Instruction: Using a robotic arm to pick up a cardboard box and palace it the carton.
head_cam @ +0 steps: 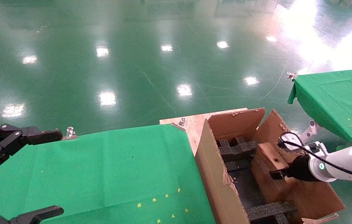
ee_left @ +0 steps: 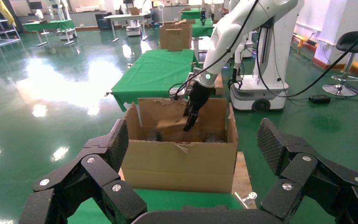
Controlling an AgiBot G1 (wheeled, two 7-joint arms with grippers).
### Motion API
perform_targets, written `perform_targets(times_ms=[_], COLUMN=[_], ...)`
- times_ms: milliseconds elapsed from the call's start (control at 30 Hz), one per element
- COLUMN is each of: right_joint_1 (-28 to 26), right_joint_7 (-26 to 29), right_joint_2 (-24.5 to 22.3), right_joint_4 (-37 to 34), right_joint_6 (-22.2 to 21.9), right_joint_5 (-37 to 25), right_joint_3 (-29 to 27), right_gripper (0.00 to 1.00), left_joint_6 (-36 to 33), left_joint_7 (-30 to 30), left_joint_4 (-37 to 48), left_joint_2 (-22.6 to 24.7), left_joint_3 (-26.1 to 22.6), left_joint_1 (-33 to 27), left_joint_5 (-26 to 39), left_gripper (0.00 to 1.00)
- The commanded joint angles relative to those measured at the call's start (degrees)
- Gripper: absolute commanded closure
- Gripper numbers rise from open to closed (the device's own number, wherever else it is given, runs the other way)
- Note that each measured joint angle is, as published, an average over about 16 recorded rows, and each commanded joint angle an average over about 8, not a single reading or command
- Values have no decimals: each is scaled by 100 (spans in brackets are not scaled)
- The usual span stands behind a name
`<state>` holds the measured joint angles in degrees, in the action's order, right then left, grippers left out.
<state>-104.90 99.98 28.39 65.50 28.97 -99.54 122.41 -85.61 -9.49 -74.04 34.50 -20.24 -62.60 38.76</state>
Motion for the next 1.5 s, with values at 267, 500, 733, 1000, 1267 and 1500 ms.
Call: perform_targets(times_ms=[267, 500, 733, 1000, 1267, 1500], right_joint_1=[-296, -811, -1421, -1960, -2156, -2077], right_joint_7=[116, -53, -684, -1725, -1995, -1918], right_joint_2=[-106, -223, -439, -485, -478, -477], right_joint_4=[101, 437, 1095, 1285, 1329, 1306], right_joint_6=[-80, -303, -712, -664, -451, -498], right_joint_5=[-207, -384, -98, 964, 1451, 1304], right_joint_3=[-114, -361, -720, -1119, -1291, -1239], right_gripper=[0, 0, 0, 0, 0, 0], left_joint_6=[1, 3, 4, 5, 6, 7], left_joint_7=[2, 4, 6, 7, 8, 8], left_joint_4=[0, 0, 0, 1, 1, 1], left_joint_2=[-2, -3, -4, -6, -7, -7], left_joint_3=[-4, -8, -11, -14, -14, -15], left_joint_1=[-1, -2, -3, -4, -3, -4], left_joint_5=[-3, -5, -7, -10, -12, -11], left_gripper=[0, 0, 0, 0, 0, 0])
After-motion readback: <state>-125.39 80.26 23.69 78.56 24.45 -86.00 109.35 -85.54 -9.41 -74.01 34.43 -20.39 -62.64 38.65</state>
